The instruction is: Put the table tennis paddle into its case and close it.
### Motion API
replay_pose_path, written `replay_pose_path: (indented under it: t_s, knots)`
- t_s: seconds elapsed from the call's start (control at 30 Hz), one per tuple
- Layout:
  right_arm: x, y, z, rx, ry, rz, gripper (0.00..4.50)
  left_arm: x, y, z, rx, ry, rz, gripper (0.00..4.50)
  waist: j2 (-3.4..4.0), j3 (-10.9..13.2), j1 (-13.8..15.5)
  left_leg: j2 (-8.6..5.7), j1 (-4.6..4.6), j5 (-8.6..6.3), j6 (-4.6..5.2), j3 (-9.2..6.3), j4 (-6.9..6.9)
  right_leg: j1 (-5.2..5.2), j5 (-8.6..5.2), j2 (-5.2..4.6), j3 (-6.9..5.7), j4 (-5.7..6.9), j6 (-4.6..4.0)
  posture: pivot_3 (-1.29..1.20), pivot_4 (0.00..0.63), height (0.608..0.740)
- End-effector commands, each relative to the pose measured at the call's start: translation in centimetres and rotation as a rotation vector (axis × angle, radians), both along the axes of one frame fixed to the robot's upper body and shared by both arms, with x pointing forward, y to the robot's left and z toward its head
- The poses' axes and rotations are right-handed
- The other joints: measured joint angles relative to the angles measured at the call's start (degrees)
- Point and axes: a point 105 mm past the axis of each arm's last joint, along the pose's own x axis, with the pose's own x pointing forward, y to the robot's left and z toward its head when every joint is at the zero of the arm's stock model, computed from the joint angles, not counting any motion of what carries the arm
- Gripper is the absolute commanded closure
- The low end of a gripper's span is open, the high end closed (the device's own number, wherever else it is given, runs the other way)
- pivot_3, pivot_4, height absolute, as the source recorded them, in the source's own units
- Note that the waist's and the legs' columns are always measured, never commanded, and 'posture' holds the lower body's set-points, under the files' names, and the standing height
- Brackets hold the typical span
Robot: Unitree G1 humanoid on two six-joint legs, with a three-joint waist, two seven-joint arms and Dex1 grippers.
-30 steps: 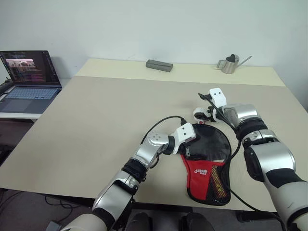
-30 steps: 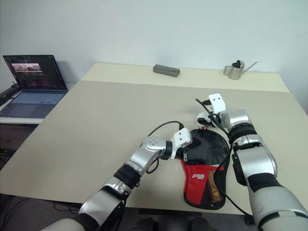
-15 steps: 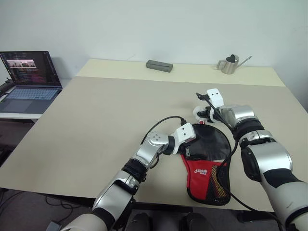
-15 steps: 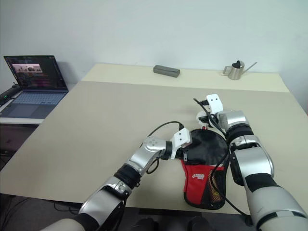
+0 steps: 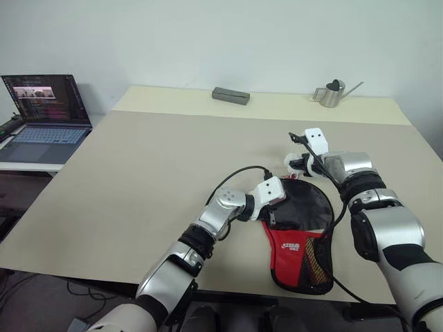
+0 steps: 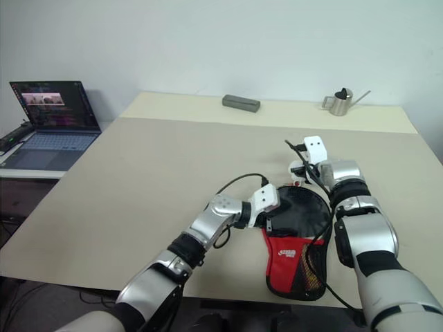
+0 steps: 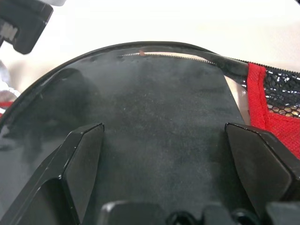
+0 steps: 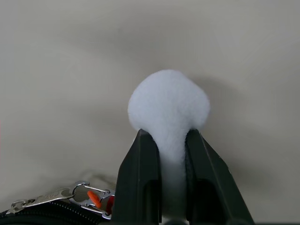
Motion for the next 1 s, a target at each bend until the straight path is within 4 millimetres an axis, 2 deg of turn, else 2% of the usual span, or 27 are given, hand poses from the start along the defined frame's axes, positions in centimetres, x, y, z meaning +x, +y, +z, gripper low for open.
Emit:
replay_pose_path:
  t_s: [0.03, 0.17, 0.33, 0.63, 0.87, 1.0]
  knots:
    - [0.2, -1.6, 1.7, 0.011, -0.047, -0.038, 4.32, -1.6, 1.0, -5.5, 0.195, 0.087, -0.015, 0.00, 0.04, -0.1, 0.0, -0.06, 0.00, 0.02, 0.03, -0.02, 0.00, 0.02, 0.01, -0.05, 0.00, -0.01, 0.04, 0.00, 0.150, 0.740]
    - [-0.1, -3.8, 1.8, 0.009, -0.046, -0.094, 4.32, -1.7, 1.3, -5.9, 0.206, 0.099, -0.013, 0.00, 0.06, -0.1, 0.0, -0.19, -0.01, 0.04, 0.09, -0.04, -0.01, 0.06, 0.01, -0.19, -0.01, -0.05, 0.14, 0.00, 0.150, 0.740]
    - [-0.6, -5.4, 1.4, 0.005, -0.031, -0.130, 4.32, -1.9, 1.7, -6.5, 0.222, 0.118, -0.013, 0.00, 0.12, -0.2, 0.0, -0.22, -0.01, 0.06, 0.11, -0.04, -0.03, 0.07, 0.00, -0.24, -0.02, -0.07, 0.17, 0.00, 0.150, 0.740]
    - [-1.0, -6.3, 1.6, 0.014, -0.034, -0.157, 4.32, -2.1, 2.0, -7.1, 0.239, 0.138, -0.003, 0.00, 0.20, -0.5, 0.0, -0.23, 0.00, 0.07, 0.14, -0.06, -0.03, 0.10, 0.00, -0.25, -0.04, -0.07, 0.18, 0.00, 0.150, 0.740]
    - [-1.3, -7.6, 2.6, 0.018, -0.054, -0.183, 4.32, -2.1, 2.1, -7.4, 0.242, 0.147, 0.001, 0.00, 0.20, -0.5, 0.0, -0.24, 0.00, 0.07, 0.14, -0.07, -0.04, 0.11, 0.00, -0.25, -0.04, -0.08, 0.19, 0.00, 0.150, 0.740]
    - [-1.6, -9.1, 3.6, 0.037, -0.075, -0.236, 4.32, -2.2, 2.2, -7.5, 0.244, 0.151, 0.004, 0.00, 0.21, -0.6, 0.1, -0.24, 0.01, 0.07, 0.15, -0.07, -0.05, 0.11, -0.01, -0.25, -0.04, -0.08, 0.19, 0.00, 0.150, 0.740]
